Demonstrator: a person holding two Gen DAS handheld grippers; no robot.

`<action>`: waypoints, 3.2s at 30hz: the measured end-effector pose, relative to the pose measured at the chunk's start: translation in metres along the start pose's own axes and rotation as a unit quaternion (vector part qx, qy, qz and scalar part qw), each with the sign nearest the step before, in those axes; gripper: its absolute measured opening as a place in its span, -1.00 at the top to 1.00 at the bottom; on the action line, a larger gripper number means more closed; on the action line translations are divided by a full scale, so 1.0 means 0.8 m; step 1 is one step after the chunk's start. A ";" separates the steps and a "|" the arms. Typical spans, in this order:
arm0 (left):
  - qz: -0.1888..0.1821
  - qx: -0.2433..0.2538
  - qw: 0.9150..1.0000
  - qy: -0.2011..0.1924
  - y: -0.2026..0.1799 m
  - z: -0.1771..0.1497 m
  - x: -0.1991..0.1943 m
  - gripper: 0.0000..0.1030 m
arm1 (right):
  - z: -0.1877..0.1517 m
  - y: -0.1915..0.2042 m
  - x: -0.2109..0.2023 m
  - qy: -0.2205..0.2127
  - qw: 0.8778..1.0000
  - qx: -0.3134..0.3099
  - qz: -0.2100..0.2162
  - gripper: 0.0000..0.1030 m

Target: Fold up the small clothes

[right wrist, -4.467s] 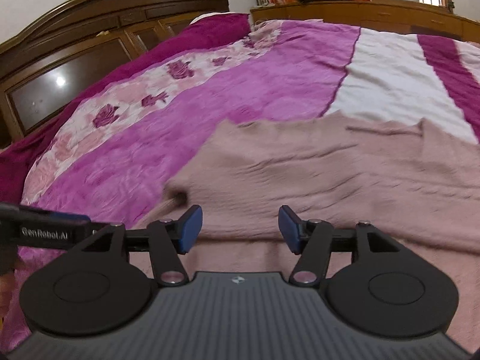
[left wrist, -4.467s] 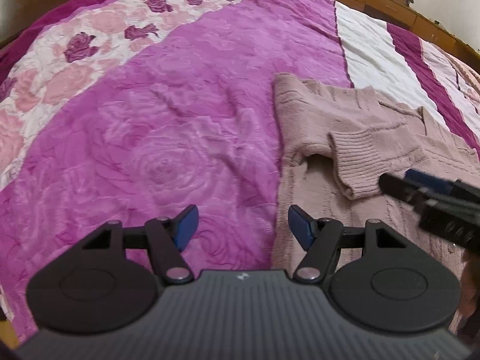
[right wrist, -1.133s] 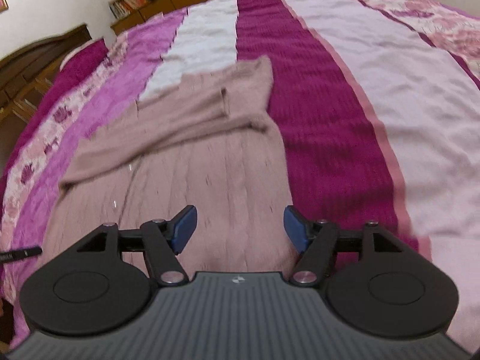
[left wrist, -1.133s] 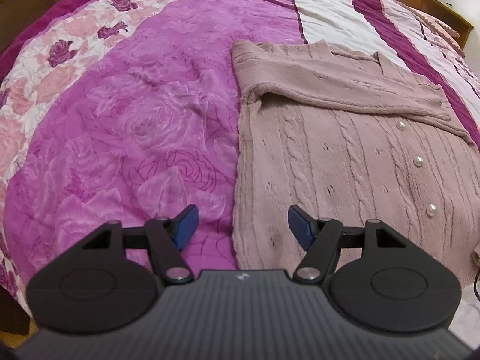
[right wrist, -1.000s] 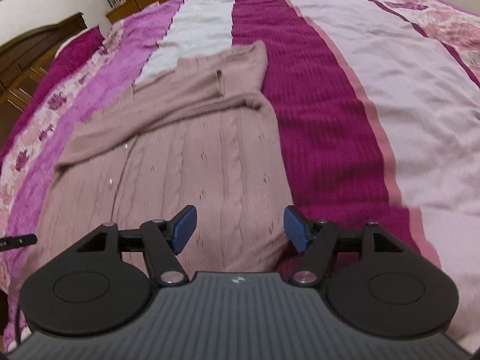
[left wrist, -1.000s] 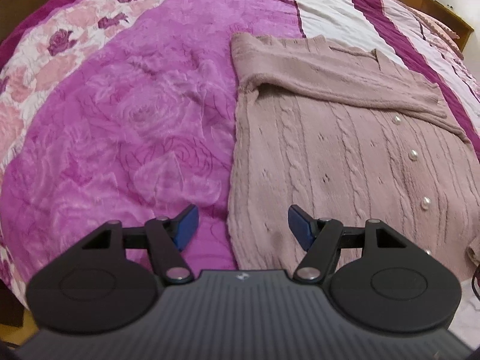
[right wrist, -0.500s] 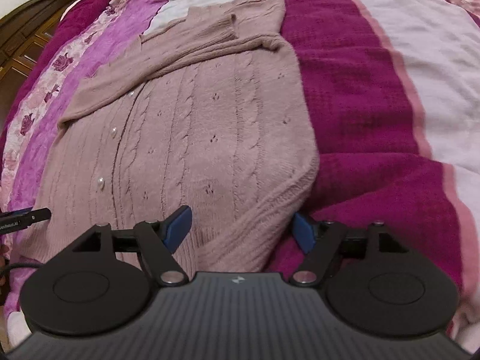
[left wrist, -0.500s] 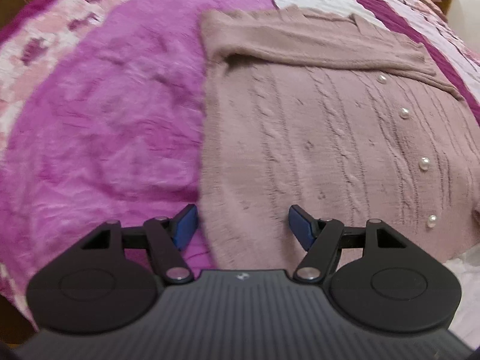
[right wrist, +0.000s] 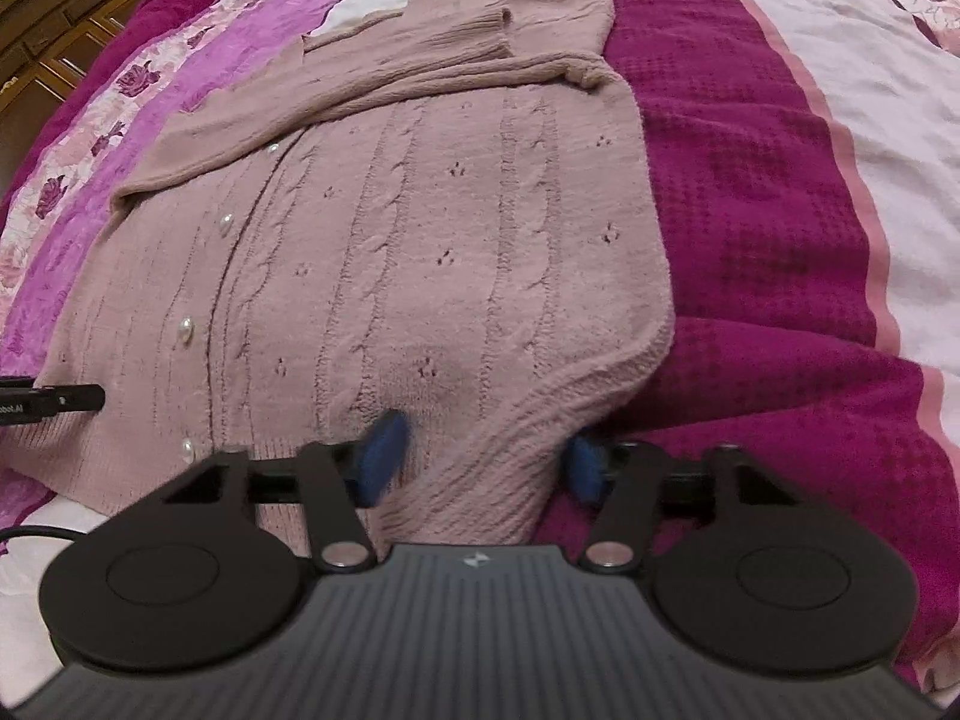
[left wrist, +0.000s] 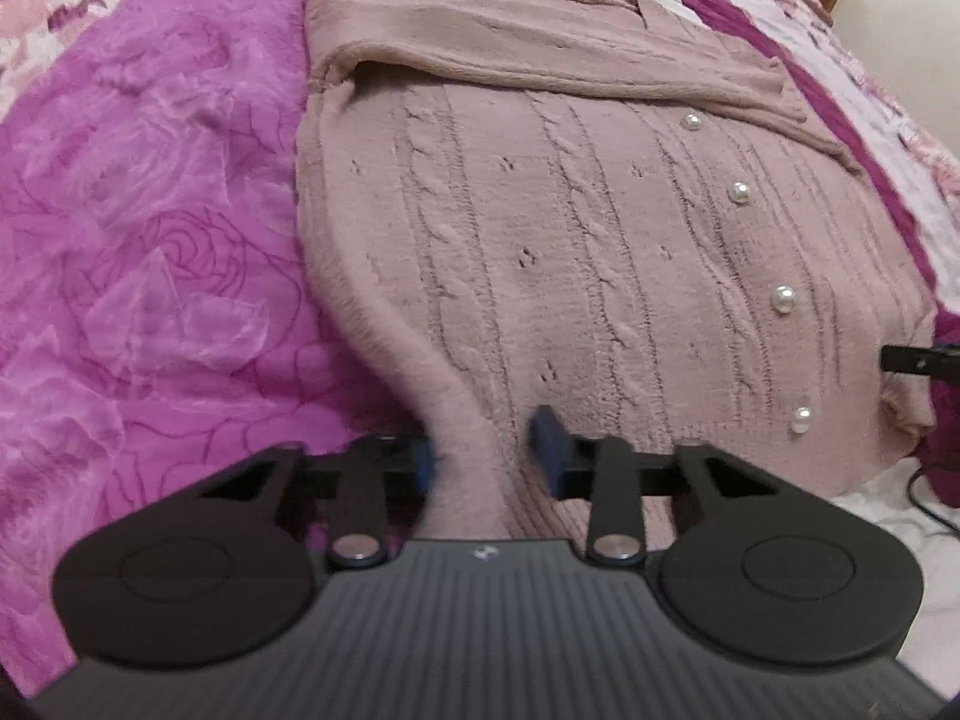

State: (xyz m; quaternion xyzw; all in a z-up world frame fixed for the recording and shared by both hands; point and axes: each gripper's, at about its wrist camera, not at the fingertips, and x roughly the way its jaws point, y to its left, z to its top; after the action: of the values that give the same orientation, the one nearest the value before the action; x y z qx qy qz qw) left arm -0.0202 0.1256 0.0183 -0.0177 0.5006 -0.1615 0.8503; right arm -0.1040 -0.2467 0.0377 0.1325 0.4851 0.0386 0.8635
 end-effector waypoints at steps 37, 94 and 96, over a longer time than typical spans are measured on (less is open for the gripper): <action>-0.070 -0.161 0.948 -0.265 0.015 0.168 -0.086 0.75 | 0.187 -0.061 -0.035 -0.295 0.911 0.191 0.215 0.75; 0.024 -0.171 0.970 -0.174 0.046 0.195 0.044 -0.12 | 0.212 -0.052 0.106 -0.208 0.959 0.163 0.099 -0.45; 0.020 -0.177 0.968 -0.178 0.050 0.194 0.044 -0.12 | 0.215 -0.053 0.106 -0.208 0.958 0.168 0.101 -0.45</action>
State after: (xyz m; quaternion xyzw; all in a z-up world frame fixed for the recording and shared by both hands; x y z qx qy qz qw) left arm 0.1390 0.1325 0.0581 -0.1865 0.3625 -0.0475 0.9119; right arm 0.0841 -0.3036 0.0414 0.3291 0.2787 0.0155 0.9021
